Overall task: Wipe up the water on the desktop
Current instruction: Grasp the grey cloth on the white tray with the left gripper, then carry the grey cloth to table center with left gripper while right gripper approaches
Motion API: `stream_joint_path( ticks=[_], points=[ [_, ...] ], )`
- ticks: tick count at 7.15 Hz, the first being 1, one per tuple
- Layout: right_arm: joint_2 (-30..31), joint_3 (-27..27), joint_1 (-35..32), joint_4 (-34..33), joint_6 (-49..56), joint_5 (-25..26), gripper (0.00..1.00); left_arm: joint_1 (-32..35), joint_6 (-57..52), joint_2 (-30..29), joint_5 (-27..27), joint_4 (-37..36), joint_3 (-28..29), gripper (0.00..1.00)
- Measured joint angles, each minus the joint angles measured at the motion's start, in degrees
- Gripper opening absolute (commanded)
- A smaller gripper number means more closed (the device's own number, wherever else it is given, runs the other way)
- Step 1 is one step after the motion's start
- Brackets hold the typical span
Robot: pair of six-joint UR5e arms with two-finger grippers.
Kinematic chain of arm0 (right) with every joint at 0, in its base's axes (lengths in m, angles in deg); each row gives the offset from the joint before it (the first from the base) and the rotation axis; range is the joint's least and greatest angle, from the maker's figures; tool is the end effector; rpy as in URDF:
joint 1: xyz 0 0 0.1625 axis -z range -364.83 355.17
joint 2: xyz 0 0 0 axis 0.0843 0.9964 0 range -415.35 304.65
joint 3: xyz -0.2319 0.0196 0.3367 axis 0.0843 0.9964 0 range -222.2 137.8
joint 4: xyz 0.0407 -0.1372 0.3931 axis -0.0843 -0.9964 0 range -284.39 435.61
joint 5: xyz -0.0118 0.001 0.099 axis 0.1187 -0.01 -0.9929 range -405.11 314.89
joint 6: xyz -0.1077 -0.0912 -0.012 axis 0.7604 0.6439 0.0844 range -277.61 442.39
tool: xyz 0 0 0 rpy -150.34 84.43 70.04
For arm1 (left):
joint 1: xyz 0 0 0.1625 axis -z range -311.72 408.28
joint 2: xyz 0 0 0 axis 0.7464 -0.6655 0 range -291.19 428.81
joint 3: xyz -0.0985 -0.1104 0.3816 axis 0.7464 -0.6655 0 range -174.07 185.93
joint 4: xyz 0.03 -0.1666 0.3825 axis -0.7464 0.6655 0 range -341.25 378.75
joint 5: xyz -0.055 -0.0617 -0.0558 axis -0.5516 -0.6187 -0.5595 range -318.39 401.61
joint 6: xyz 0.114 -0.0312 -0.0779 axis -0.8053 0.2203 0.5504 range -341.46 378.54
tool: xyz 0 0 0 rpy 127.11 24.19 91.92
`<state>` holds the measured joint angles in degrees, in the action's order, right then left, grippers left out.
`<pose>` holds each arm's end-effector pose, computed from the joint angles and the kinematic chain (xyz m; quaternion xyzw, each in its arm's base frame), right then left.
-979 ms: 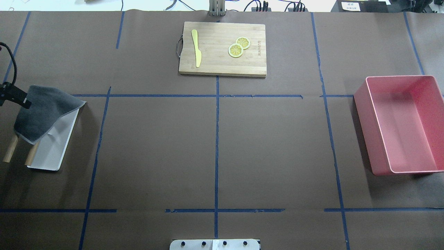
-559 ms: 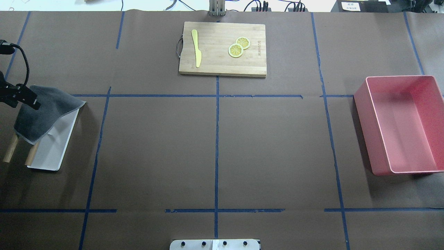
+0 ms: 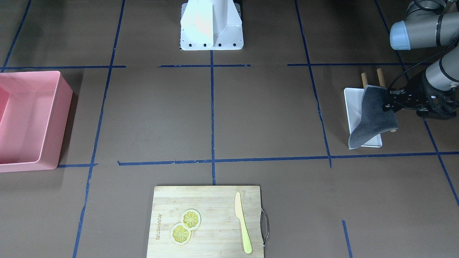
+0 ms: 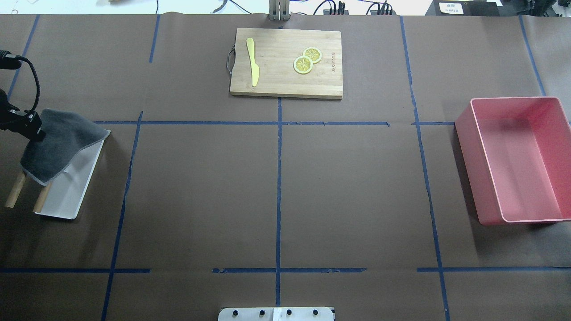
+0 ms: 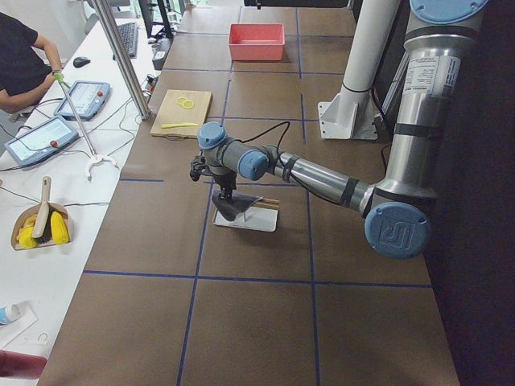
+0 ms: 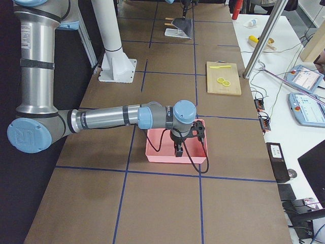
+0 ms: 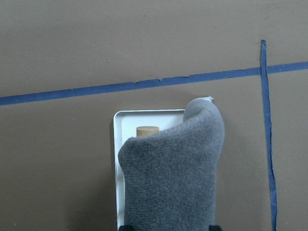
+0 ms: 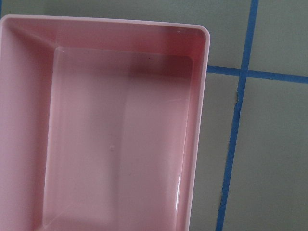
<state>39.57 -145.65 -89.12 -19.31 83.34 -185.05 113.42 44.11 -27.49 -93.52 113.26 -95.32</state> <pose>-0.0213 -0.4625 0.5962 0.0109 -0.4228 -0.0659 0.9038 0.2026 -0.5155 0.5049 -0.0007 0.4160 0.0677 0.9069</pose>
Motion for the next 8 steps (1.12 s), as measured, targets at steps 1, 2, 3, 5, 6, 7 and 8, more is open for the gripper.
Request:
stream_joint_path(
  ticks=[1, 2, 3, 5, 6, 7, 8],
  points=[
    [0.00, 0.00, 0.10, 0.00, -0.02, -0.04, 1.00, 0.06, 0.10, 0.08, 0.08, 0.01, -0.31, 0.00],
    [0.00, 0.00, 0.21, 0.00, 0.00, -0.06, 1.00, 0.17, 0.20, 0.19, 0.11, 0.00, -0.74, 0.00],
    [0.00, -0.01, 0.34, 0.00, 0.00, -0.06, 1.00, 0.33, 0.29, 0.22, 0.10, -0.02, -1.21, 0.00],
    [-0.38, -0.21, 1.03, 0.02, -0.35, -1.46, 1.00, 0.55, 5.06, -0.88, -0.01, -0.06, -3.70, 0.00],
    [-0.80, -0.89, 2.46, 0.52, -1.23, -2.75, 1.00, 0.48, 11.20, -3.31, -0.14, -0.18, -5.28, 0.00],
    [-1.12, -1.94, 4.89, 3.14, -3.83, -3.27, 1.00, 0.11, 17.77, -6.64, -0.37, -0.30, -6.28, 0.00],
    [-1.24, -2.48, 7.72, 9.05, -9.20, -3.31, 1.00, -1.41, 23.97, -10.24, -0.39, -0.37, -6.62, 0.00]
  ],
)
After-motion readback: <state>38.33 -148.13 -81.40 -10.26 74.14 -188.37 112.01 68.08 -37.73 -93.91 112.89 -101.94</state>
